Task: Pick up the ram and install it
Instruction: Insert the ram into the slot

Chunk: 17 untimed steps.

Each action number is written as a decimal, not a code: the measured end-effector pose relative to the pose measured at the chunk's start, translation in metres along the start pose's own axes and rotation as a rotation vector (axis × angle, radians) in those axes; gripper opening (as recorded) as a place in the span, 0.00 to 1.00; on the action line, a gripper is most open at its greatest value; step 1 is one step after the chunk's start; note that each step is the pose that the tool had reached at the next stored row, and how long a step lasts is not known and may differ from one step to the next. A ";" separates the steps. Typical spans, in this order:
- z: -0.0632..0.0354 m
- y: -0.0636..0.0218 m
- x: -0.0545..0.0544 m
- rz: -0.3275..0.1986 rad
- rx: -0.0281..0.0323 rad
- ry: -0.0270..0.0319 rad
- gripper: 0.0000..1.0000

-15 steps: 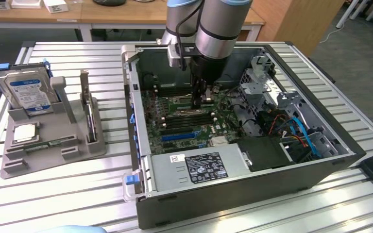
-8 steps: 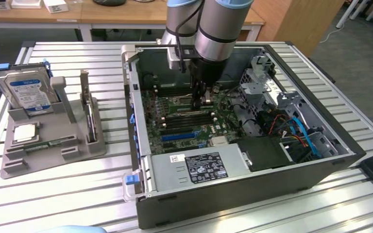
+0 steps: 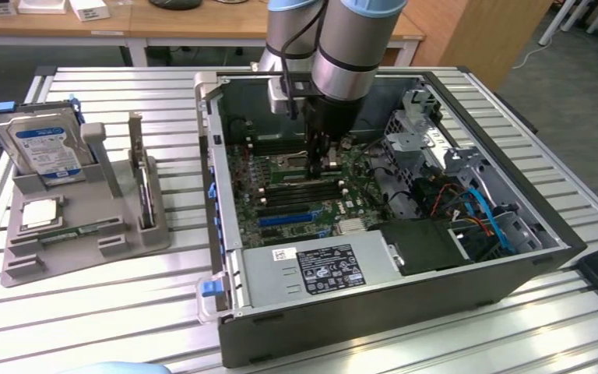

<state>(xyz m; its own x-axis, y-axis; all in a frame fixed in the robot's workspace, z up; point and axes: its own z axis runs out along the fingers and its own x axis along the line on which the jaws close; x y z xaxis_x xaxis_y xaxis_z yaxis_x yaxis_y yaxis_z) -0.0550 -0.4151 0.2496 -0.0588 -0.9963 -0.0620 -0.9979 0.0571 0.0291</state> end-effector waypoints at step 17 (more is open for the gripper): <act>0.0033 0.0001 0.000 0.001 0.0015 0.0230 0.14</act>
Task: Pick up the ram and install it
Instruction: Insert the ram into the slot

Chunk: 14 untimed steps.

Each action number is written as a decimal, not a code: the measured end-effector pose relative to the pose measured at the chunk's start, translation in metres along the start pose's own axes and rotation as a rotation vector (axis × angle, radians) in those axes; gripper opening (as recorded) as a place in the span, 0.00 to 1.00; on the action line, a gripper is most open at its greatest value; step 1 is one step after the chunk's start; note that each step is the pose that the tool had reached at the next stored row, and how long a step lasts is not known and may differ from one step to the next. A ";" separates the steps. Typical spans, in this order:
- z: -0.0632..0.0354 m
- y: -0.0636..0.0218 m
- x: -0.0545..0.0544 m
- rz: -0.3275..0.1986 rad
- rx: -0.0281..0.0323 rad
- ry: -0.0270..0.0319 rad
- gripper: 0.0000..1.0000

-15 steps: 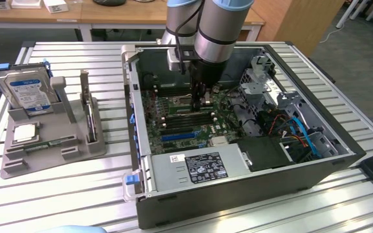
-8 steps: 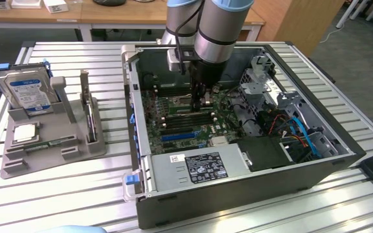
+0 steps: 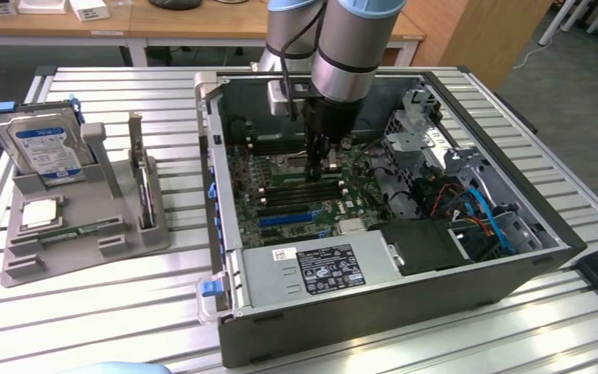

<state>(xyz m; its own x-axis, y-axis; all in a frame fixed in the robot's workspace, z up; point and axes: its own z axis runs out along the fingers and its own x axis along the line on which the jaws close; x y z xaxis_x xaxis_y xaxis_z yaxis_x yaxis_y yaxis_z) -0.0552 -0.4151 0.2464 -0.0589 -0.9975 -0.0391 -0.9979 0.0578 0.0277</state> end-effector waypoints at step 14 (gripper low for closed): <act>0.0069 0.0012 0.000 0.005 0.0006 0.0070 0.14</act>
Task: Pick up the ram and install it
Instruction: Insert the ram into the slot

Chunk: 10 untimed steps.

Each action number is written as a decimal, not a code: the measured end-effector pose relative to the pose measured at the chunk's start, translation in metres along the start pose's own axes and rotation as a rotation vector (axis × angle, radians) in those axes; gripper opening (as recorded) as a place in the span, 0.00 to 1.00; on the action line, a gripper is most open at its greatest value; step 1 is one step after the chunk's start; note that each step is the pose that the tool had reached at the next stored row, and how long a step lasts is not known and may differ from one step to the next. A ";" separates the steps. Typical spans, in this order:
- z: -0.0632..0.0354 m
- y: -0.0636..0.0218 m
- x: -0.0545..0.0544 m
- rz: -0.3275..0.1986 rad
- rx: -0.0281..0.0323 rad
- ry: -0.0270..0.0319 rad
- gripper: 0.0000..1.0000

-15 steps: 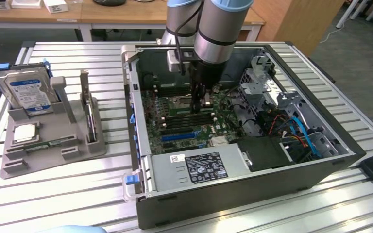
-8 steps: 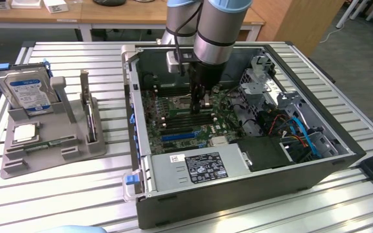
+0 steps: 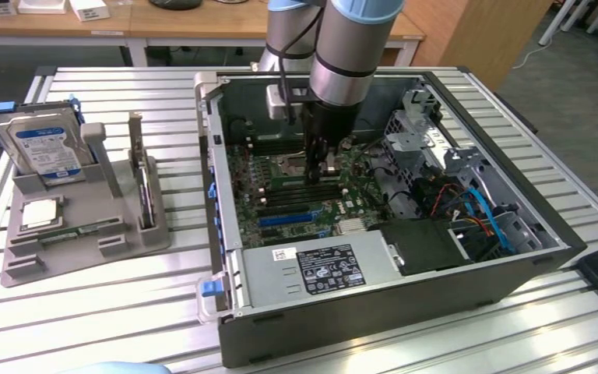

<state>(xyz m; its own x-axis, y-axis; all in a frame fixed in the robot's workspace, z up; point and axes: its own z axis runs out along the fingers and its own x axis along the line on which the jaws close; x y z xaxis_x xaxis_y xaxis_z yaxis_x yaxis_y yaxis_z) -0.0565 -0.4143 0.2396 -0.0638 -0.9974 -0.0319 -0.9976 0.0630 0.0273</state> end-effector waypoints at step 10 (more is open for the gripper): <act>0.0046 0.0006 0.000 0.002 0.0004 0.0062 0.14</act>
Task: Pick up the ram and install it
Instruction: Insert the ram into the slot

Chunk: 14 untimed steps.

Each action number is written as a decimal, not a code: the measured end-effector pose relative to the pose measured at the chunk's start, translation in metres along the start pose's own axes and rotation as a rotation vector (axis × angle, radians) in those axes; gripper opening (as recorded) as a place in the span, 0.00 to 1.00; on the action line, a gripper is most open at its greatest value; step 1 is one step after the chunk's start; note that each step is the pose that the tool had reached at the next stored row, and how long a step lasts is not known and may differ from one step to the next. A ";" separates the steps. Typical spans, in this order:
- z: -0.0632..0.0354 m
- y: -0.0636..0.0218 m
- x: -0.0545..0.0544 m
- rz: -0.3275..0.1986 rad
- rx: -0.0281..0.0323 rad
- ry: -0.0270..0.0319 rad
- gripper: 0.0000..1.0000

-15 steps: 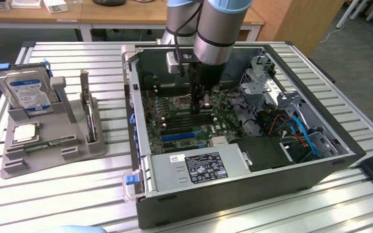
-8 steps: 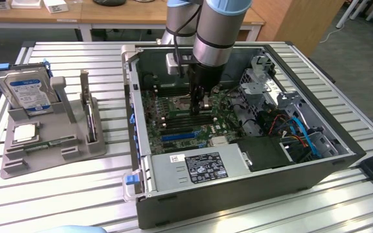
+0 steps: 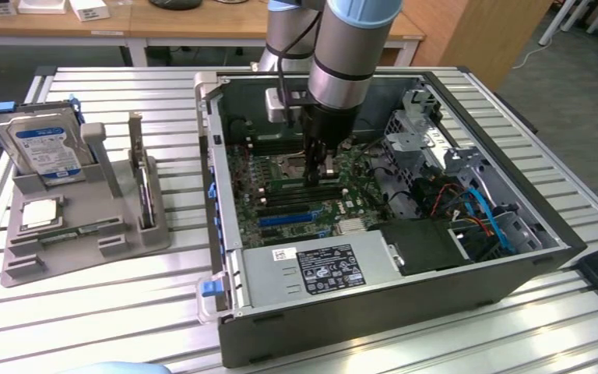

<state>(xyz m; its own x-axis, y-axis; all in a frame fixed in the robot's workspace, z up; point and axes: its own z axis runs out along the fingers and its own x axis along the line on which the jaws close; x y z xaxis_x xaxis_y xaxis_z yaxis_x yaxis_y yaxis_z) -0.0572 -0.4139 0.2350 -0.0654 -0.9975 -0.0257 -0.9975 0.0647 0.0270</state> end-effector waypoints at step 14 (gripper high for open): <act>0.0035 0.0001 0.000 0.001 0.0003 -0.0002 0.14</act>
<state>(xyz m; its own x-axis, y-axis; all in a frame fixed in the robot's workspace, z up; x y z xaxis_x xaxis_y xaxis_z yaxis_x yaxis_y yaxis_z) -0.0574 -0.4139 0.2315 -0.0662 -0.9975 -0.0259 -0.9975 0.0655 0.0267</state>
